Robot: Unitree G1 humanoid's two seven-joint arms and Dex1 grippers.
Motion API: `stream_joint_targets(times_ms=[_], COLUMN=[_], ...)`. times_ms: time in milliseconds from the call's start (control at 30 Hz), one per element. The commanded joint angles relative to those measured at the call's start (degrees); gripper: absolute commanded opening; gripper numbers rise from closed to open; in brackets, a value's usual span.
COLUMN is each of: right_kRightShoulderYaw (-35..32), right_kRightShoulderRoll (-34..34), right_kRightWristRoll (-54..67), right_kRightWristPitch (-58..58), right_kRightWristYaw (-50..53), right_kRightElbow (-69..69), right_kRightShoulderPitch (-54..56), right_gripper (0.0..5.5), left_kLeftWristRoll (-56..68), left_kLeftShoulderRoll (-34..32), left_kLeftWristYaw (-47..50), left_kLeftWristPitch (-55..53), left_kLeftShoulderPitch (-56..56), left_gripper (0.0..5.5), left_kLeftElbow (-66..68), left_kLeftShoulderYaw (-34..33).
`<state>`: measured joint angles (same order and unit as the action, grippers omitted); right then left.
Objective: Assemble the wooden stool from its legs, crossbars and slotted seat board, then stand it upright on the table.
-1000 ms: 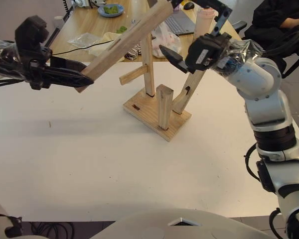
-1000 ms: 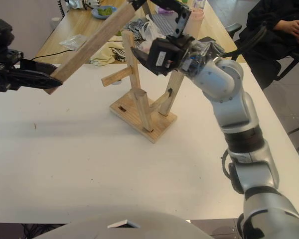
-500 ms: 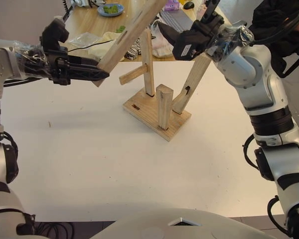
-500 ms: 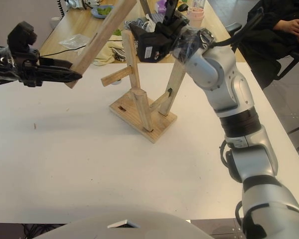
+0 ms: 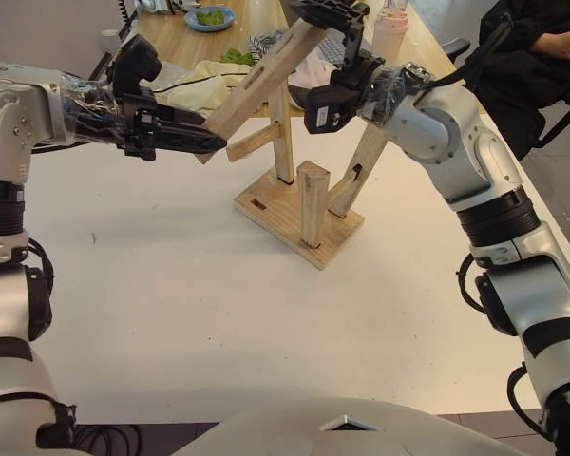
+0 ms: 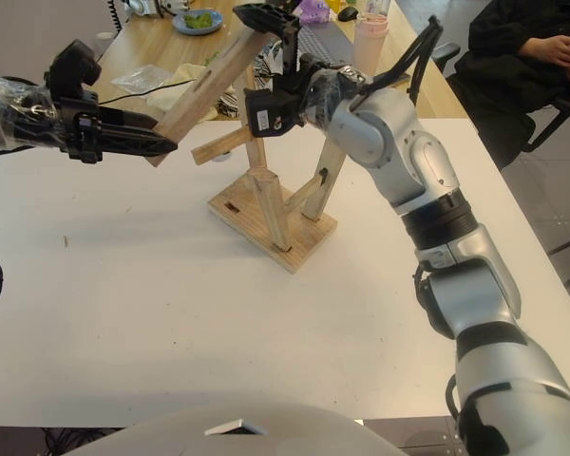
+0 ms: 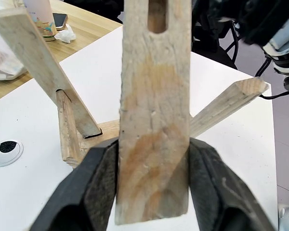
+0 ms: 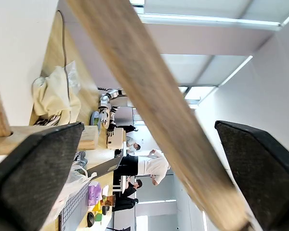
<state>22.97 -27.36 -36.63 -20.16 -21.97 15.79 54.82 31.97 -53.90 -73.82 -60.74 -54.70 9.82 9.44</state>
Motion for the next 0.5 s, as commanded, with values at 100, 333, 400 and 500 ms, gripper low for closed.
stream_joint_targets(times_ms=[100, 333, 400, 500], right_kRightShoulderYaw=[1.32, 1.08, 0.47, -0.92], right_kRightShoulderRoll=[0.58, 0.07, 0.47, 0.54], right_kRightWristRoll=[-0.61, -0.25, -0.10, 0.49], right_kRightWristPitch=[-0.63, 0.10, 1.11, 2.79], right_kRightWristYaw=[-1.68, -3.08, -2.36, -1.24], right_kRightElbow=[2.29, 2.80, 2.92, 3.58], right_kRightShoulderPitch=[0.82, 0.40, -0.01, -0.06], right_gripper=[3.93, 2.67, 2.37, 1.76], left_kLeftWristRoll=[0.49, 1.16, 1.91, 3.08], left_kLeftShoulderRoll=[0.48, 2.01, 1.02, 1.15], left_kLeftWristYaw=[0.98, 5.42, 4.12, 5.33], left_kLeftWristPitch=[-2.94, -5.35, -3.92, -3.85], left_kLeftShoulderPitch=[-2.43, -4.52, -3.65, -3.68], left_gripper=[1.99, 1.99, 2.43, 3.00], left_kLeftElbow=[-2.82, -4.43, -6.88, -8.53], left_kLeftShoulderYaw=[-1.37, -4.32, -4.93, -7.46])
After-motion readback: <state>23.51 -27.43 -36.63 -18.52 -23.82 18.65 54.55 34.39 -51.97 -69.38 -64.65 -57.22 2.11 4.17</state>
